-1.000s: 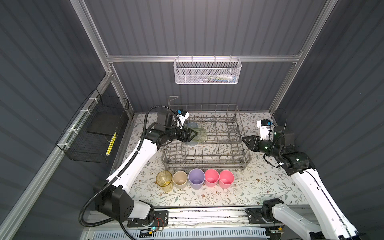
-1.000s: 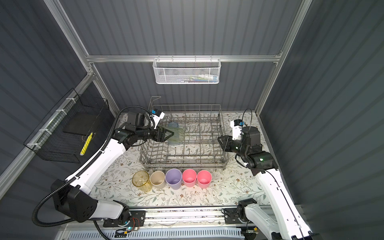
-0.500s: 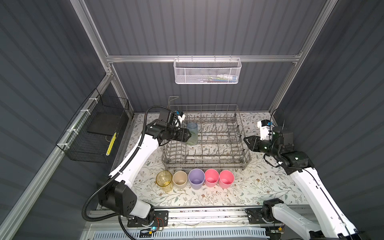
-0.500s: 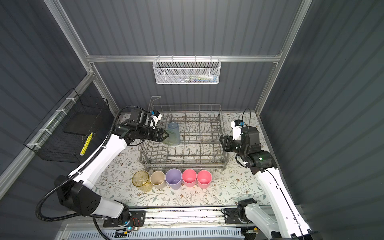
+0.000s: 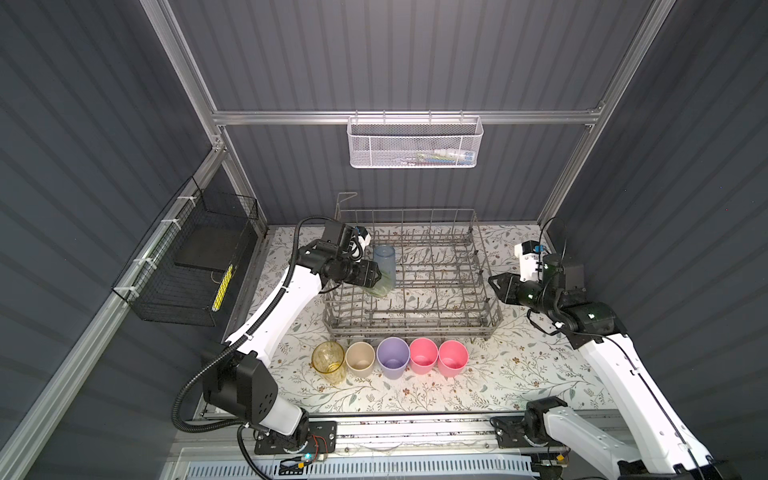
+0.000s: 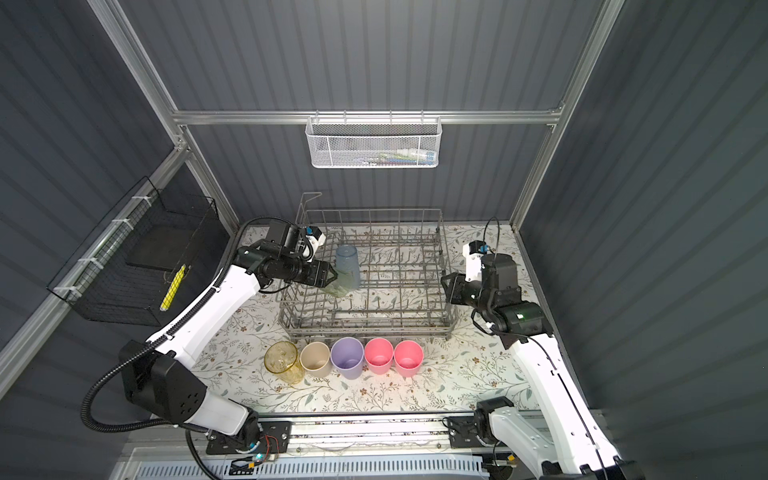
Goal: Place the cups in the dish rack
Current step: 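Turn the green cup upside down and lower it into the rack with the left gripper, then lower the inverted green cup onto the tines beside the blue cup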
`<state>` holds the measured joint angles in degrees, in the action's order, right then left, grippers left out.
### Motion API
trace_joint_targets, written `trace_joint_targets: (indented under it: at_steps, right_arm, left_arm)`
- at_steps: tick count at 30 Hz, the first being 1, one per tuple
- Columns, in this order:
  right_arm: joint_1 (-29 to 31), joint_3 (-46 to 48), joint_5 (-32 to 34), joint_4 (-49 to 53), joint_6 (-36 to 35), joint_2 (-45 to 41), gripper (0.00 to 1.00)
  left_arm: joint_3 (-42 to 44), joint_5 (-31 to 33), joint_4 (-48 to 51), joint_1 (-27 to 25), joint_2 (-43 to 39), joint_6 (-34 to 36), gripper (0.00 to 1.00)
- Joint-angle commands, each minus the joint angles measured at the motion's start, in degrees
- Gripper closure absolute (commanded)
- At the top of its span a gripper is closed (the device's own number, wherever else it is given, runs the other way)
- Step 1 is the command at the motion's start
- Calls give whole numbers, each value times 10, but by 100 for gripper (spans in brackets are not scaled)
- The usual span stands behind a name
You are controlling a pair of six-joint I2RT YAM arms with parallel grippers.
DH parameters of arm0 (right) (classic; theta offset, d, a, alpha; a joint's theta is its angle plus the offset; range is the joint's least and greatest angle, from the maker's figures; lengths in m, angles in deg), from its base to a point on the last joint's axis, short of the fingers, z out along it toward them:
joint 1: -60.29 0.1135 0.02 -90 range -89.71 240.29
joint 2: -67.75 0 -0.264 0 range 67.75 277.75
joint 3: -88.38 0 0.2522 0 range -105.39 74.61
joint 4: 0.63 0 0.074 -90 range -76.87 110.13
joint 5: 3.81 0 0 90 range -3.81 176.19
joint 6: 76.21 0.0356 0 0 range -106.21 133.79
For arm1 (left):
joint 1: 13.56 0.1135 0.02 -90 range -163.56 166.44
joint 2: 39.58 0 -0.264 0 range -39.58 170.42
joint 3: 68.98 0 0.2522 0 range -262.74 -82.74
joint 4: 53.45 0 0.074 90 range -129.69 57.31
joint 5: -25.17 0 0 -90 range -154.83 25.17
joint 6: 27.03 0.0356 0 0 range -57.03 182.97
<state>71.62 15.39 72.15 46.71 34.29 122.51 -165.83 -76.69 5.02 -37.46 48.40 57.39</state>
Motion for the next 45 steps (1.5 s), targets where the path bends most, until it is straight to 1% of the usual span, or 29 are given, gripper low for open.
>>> trace_joint_targets:
  at_steps: [1, 8, 13, 21, 27, 31, 34, 45]
  right_arm:
    - [-3, 6, 5, -1, -4, 2, 68]
    - [-3, 7, 4, -3, -5, 7, 68]
    - [-3, 9, 2, -4, -3, 9, 68]
    - [-3, 15, -1, -8, -2, 9, 68]
    - [-3, 16, 0, -6, -2, 6, 68]
    - [-3, 18, 1, -7, -3, 5, 68]
    - [-3, 20, 0, -8, -2, 5, 68]
    - [-3, 20, -2, -10, -2, 8, 68]
  left_arm:
    - [8, -17, 16, 2, 10, 7, 83]
    - [14, -30, 14, 0, 13, 8, 83]
    - [16, -33, 16, -14, 17, 14, 83]
    - [12, -2, 35, -32, 26, 20, 83]
    - [9, 8, 45, -39, 29, 24, 84]
    - [5, 10, 39, -40, 16, 19, 85]
    - [-8, 20, 41, -40, 2, 19, 85]
    - [-69, 40, 107, -46, -15, 31, 85]
